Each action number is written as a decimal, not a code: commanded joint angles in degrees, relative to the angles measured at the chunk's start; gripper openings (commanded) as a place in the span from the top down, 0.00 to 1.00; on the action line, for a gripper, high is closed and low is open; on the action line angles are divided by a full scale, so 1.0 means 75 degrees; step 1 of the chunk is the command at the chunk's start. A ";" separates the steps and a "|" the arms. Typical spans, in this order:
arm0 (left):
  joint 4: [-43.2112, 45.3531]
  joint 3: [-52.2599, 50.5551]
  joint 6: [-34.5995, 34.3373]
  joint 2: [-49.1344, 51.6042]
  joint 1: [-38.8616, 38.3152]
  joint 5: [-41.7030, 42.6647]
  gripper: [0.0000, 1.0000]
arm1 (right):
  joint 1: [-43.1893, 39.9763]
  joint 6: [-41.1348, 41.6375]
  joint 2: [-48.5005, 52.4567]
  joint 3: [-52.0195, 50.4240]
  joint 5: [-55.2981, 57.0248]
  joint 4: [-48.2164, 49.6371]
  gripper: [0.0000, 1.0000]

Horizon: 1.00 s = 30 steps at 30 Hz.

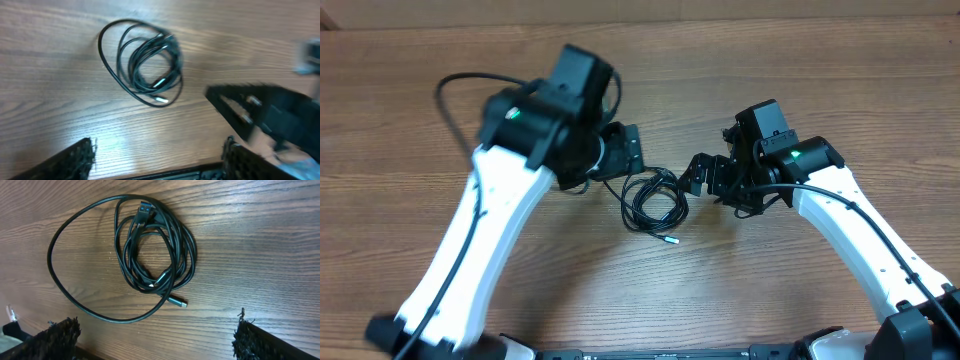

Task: Untangle cables

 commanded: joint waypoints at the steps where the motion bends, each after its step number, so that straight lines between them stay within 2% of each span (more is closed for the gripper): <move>1: -0.0003 0.0041 -0.0067 0.0726 -0.0052 -0.0262 0.12 | 0.0029 0.0017 -0.0012 -0.0023 0.0003 -0.0096 0.00; 7: -0.0067 0.0041 -0.0207 0.1282 0.0000 -0.0280 0.11 | -0.0122 0.0017 -0.0012 -0.0023 0.0408 -0.0481 0.00; 19: -0.0790 -0.0044 -0.0376 0.0510 0.0781 -0.0871 0.00 | -0.1801 0.0017 -0.0015 -0.0023 0.0449 -0.0586 0.00; 23: 0.0035 -0.1215 -0.0673 0.0516 0.0458 -0.0755 0.00 | -0.2017 0.0017 -0.0015 -0.0026 0.0449 -0.0595 0.00; 27: 0.1294 -0.2375 -0.0682 0.0516 0.0490 0.0169 0.00 | -0.2017 0.0015 -0.0015 -0.0026 0.0449 -0.0621 0.00; 30: 0.2244 -0.3139 -0.1023 0.0516 0.0565 0.0603 0.01 | -0.2014 0.0015 -0.0015 -0.0029 0.0449 -0.0641 0.00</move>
